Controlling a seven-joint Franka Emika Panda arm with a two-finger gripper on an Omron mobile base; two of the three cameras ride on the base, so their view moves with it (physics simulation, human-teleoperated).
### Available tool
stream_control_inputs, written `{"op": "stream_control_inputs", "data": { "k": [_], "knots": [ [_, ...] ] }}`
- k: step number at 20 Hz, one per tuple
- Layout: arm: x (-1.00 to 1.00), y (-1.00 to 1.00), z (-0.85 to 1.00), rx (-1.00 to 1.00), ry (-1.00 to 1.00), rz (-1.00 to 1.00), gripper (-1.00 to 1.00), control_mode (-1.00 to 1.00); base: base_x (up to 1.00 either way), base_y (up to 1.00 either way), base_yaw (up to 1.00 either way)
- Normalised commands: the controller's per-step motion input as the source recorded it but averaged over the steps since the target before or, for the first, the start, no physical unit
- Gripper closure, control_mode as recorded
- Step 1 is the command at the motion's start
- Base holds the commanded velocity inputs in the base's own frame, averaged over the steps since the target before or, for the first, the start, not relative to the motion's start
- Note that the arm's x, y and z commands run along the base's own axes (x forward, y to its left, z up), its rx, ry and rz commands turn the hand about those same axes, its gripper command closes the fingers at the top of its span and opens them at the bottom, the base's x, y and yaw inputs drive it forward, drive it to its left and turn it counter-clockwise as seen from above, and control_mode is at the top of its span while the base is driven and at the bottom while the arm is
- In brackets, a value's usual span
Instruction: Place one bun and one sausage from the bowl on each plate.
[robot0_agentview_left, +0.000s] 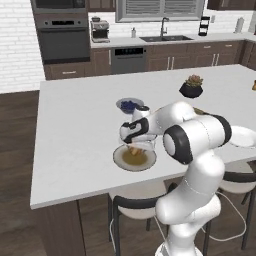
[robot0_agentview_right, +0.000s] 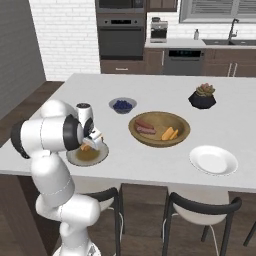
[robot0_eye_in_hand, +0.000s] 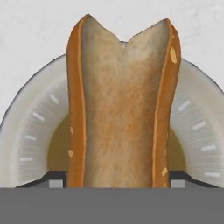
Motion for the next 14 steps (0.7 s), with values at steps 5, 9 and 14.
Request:
{"op": "stream_control_inputs", "data": {
  "k": [5, 9, 14],
  "knots": [
    [-0.08, 0.00, 0.01, 0.00, 0.01, 0.00, -1.00, -1.00, 0.00, 0.00, 0.00],
    [-0.77, -0.06, 0.35, 0.00, -0.09, 0.00, -1.00, -1.00, 0.00, 0.00, 0.00],
    [-1.00, -0.56, 0.40, 0.00, -0.12, -0.02, -1.00, -1.00, 0.00, 0.00, 0.00]
  ]
}}
